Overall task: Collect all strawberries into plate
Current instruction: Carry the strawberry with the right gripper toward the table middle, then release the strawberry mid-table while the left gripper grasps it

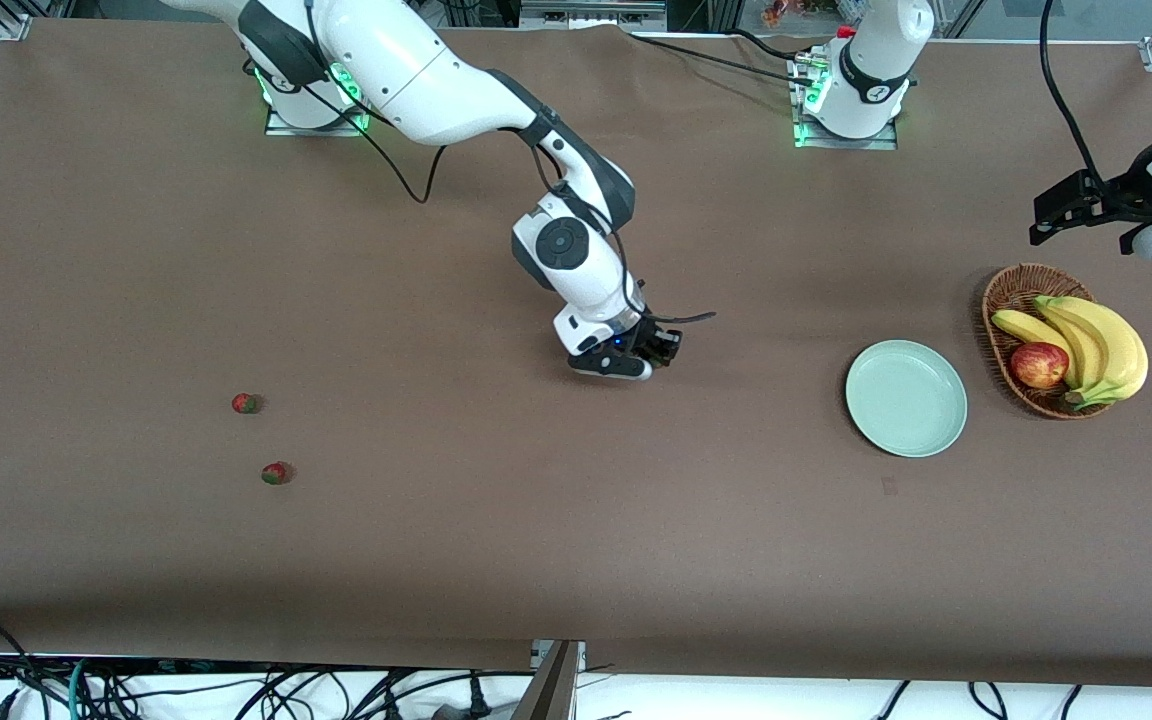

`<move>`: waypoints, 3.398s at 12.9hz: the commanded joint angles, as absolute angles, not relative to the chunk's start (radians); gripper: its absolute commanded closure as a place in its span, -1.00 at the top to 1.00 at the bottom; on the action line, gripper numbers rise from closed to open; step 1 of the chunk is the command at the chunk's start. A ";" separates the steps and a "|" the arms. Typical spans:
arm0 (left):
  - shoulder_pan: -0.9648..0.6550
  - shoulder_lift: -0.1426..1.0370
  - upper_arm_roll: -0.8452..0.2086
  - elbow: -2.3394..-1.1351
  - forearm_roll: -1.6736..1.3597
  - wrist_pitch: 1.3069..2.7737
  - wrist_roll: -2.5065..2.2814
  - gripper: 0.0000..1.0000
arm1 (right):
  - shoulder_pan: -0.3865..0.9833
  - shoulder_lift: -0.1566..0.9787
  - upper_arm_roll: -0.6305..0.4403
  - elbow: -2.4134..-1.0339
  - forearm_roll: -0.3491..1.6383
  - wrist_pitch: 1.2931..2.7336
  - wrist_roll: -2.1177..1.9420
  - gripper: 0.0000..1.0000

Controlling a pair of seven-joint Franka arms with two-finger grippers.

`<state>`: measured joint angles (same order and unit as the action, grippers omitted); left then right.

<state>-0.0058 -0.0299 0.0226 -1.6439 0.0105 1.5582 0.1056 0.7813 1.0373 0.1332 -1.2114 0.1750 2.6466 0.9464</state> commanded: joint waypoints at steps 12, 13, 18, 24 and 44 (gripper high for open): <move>-0.014 0.130 -0.038 -1.652 -0.082 1.420 0.101 1.00 | 0.444 0.844 0.117 -1.152 0.186 2.064 0.482 1.00; -0.014 0.168 -0.050 -1.658 -0.106 1.487 0.101 1.00 | 0.410 0.830 0.114 -1.154 0.181 2.018 0.453 1.00; -0.015 0.317 -0.196 -1.677 -0.149 1.788 -0.013 1.00 | 0.215 0.830 0.060 -1.196 0.138 1.821 0.150 1.00; -0.121 0.471 -0.268 -1.871 -0.094 2.343 -0.077 1.00 | 0.107 0.854 0.060 -1.308 -0.064 1.977 -0.007 1.00; -0.267 0.612 -0.255 -1.914 0.069 2.513 -0.324 -0.50 | 0.038 0.891 0.057 -1.333 -0.103 2.174 -0.238 -0.17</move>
